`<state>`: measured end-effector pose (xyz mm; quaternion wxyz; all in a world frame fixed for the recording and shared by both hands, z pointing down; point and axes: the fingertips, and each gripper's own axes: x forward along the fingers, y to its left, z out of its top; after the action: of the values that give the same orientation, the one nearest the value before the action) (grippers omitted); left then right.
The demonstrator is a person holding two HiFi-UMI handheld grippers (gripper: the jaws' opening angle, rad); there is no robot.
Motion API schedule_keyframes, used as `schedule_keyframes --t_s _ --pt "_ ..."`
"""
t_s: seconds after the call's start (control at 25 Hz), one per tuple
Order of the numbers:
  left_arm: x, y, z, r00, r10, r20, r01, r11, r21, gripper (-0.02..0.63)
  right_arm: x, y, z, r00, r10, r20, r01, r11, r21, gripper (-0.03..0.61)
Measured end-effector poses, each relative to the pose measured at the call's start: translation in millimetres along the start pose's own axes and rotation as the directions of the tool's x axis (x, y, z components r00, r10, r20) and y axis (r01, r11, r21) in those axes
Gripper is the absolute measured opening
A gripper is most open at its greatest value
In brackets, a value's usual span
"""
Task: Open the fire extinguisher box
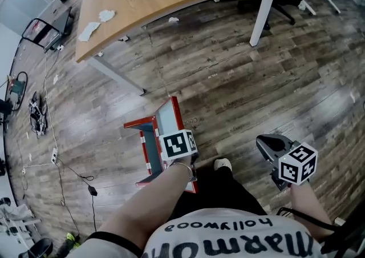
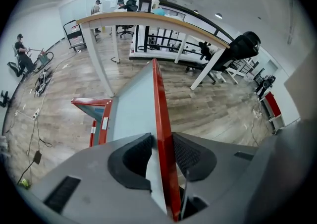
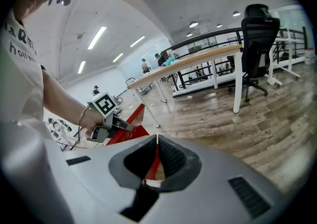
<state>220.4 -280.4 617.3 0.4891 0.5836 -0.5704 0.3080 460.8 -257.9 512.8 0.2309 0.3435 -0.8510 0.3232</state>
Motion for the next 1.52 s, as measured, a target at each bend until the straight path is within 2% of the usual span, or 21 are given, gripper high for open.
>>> schedule_keyframes --t_s 0.24,0.4,0.48,0.68,0.84,1.52 --pt "16.3 -7.5 -2.8 0.998 0.069 -0.003 -0.069 0.997 0.037 0.122 2.0 -30.4 2.5 1.0 -0.014 0.001 0.014 1.0 0.019 0.012" --pt "20.2 -0.5 -1.6 0.985 0.17 0.005 -0.17 0.982 0.08 0.126 8.0 -50.9 3.6 1.0 -0.029 -0.002 0.029 0.999 0.034 0.012" --pt "23.1 -1.8 -3.3 0.981 0.194 0.0 -0.193 0.977 0.093 0.129 11.2 -59.7 2.9 0.999 -0.037 -0.002 0.037 0.998 0.047 0.012" --pt "35.3 -14.3 -8.3 0.984 0.178 -0.014 -0.176 0.98 0.099 0.132 16.8 -79.5 2.5 0.999 -0.049 -0.008 0.049 0.996 0.07 0.012" --pt "48.4 -26.9 -12.7 0.992 0.123 -0.01 -0.122 0.99 0.074 0.133 20.5 -92.0 1.7 0.999 -0.052 0.0 0.052 0.993 0.107 0.012" --pt "50.2 -27.6 -15.1 0.987 0.158 0.016 -0.159 0.985 0.065 0.133 27.1 -98.2 -5.2 0.999 -0.024 -0.023 0.026 0.994 0.11 0.012"
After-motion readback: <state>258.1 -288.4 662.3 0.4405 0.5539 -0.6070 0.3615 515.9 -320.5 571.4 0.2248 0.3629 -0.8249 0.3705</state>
